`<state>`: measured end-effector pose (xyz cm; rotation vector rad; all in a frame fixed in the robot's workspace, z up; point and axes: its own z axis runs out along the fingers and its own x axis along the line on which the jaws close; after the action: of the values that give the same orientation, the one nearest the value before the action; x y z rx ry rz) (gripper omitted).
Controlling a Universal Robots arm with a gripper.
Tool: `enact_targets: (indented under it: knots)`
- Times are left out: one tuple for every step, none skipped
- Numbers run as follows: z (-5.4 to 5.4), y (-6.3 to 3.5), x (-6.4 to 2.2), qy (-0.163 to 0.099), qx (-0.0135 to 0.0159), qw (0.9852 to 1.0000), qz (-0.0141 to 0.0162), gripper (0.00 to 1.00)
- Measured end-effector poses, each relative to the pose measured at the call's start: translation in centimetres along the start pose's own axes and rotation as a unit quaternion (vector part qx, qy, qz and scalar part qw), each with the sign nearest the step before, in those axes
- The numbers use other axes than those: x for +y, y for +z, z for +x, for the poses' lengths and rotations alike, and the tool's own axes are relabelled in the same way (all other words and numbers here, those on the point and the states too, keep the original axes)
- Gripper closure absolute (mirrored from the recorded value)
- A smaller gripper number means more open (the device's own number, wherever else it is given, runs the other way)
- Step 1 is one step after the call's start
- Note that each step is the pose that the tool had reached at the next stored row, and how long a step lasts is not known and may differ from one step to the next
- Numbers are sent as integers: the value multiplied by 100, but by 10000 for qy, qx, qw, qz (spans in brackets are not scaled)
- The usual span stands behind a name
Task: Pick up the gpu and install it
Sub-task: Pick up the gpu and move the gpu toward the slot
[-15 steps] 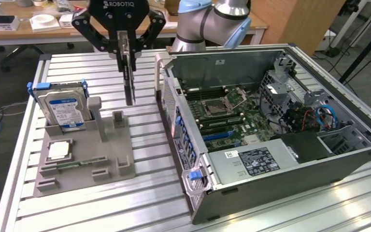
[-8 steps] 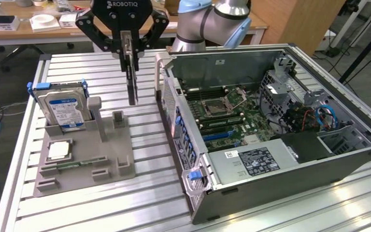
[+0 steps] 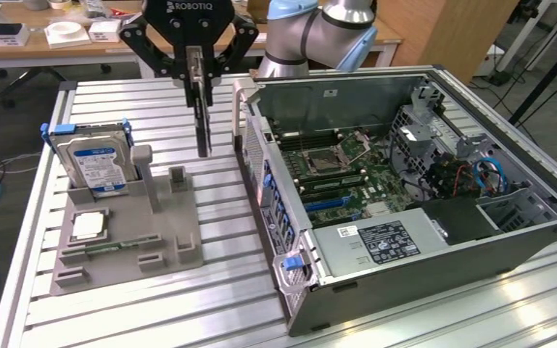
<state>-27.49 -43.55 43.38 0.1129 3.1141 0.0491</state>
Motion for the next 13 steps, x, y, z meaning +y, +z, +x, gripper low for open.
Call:
enact_targets:
  knots:
    - [-6, 0, 0, 0, 0, 10000, 0, 74]
    - [-12, 0, 1, 0, 0, 10000, 0, 74]
    - [-17, 1, 1, 0, 0, 10000, 0, 74]
    - [-22, 1, 1, 0, 0, 10000, 0, 74]
    - [-27, 1, 2, 0, 0, 10000, 0, 74]
    - [-33, 1, 2, 0, 0, 10000, 0, 74]
    - [-39, 1, 3, 0, 0, 10000, 0, 74]
    - [-44, 1, 3, 0, 0, 10000, 0, 74]
    - [-49, 1, 3, 0, 0, 10000, 0, 74]
    - [-53, 2, 4, 0, 0, 10000, 0, 74]
    - [-58, 2, 4, 0, 0, 10000, 0, 74]
    - [-62, 2, 4, 0, 0, 10000, 0, 74]
    - [-67, 2, 5, 0, 0, 10000, 0, 74]
